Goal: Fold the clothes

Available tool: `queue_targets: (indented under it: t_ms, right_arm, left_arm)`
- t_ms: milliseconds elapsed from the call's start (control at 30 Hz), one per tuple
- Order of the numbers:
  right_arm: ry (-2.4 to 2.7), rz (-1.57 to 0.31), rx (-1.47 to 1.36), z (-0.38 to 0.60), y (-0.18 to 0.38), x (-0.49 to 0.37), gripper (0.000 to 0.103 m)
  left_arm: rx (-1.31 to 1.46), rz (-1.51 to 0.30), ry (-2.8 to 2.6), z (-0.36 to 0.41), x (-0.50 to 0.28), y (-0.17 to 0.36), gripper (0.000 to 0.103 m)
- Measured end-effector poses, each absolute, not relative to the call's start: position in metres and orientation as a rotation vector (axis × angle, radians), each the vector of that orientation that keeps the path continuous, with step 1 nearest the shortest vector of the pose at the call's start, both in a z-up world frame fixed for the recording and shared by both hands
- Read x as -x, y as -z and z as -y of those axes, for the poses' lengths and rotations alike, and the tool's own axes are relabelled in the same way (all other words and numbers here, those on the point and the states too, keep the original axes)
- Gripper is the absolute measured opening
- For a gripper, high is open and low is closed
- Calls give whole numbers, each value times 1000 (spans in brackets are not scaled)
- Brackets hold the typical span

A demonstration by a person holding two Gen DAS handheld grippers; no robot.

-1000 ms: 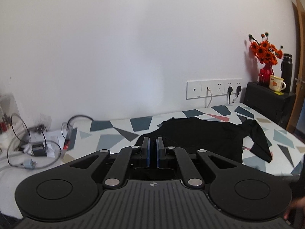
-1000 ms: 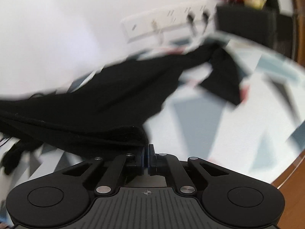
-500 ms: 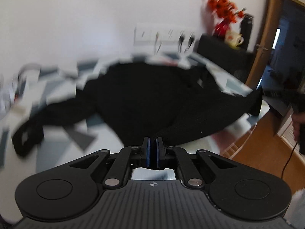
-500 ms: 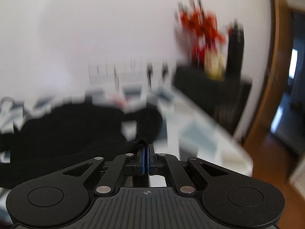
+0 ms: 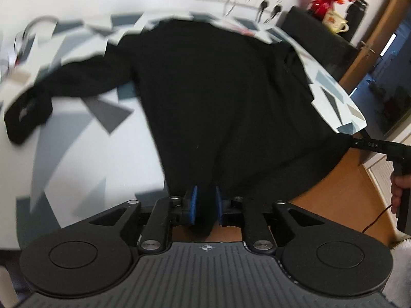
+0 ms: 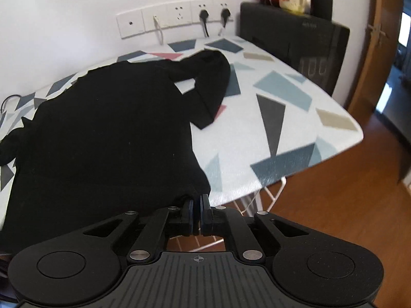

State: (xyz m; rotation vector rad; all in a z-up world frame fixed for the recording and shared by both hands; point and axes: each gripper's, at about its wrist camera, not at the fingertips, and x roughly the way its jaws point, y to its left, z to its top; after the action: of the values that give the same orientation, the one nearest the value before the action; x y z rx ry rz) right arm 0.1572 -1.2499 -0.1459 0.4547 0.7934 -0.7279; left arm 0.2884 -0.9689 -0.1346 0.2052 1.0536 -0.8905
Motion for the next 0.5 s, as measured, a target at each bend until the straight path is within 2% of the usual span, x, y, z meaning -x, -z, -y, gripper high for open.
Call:
queue_targets:
  t_ms: [33,67,100,133,200,367,500]
  right_arm:
    - [736,-800,-441,1249,146,-157,7]
    - [738,-804,-437,1249,145,-157,15]
    - [737,-805,-443,1250,143,-156,28]
    - [734,-805,-454,1251,140,-155,36]
    - [744,-793,-465,1250,132,-152,68]
    - [726,-729,-457,1250,98,-153,79]
    - [697,-677,-425,1253,67,-164,80]
  left_arm:
    - [-203,-1052,886,967,-290,133,39]
    - [-203,-1037,882,966,-291,130,52]
    - [-204,-1018,881,964,-291,125,60]
    - [-200,-1001,878,961,-292,121,70]
    - [-188,-966,868,956,-295,112,75]
    - [-138,-907,785,958,-323,101,77]
    - [-44,-892,745,960,-350,97,79]
